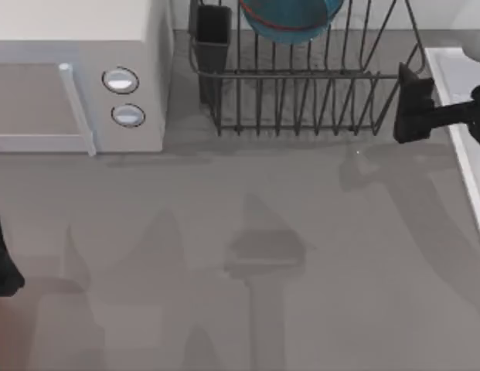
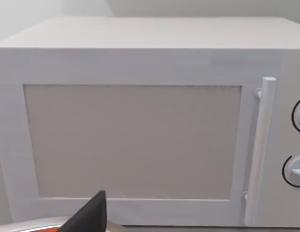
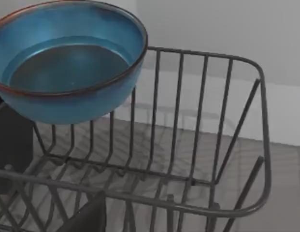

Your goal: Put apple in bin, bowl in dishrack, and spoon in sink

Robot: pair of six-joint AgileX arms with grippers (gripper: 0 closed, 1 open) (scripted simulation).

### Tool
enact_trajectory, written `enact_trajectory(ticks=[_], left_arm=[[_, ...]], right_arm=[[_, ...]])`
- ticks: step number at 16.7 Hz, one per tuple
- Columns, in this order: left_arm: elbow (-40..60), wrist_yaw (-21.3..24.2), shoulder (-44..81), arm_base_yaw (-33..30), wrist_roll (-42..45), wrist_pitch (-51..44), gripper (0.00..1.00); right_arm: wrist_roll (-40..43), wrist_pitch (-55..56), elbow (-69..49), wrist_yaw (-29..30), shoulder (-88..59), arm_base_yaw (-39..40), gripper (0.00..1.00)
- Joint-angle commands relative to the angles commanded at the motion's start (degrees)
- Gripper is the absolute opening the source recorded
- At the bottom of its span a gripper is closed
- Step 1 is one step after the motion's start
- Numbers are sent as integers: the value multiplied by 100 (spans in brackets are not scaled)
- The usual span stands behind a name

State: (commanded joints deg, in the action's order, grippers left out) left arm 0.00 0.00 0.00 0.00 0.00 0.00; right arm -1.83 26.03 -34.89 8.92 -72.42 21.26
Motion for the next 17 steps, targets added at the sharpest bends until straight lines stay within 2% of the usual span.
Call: enact_trajectory(ticks=[6,11,17], left_arm=[[0,0,0,0,0,0,100],[0,0,0,0,0,0,100],[0,0,0,0,0,0,100]], right_arm=[[-19,-580,1588,-56,3028,-1156,100],[84,-1574,2664,-385,5622,-1764,100],[179,-2515,3432,-817,7138,-2125,100]])
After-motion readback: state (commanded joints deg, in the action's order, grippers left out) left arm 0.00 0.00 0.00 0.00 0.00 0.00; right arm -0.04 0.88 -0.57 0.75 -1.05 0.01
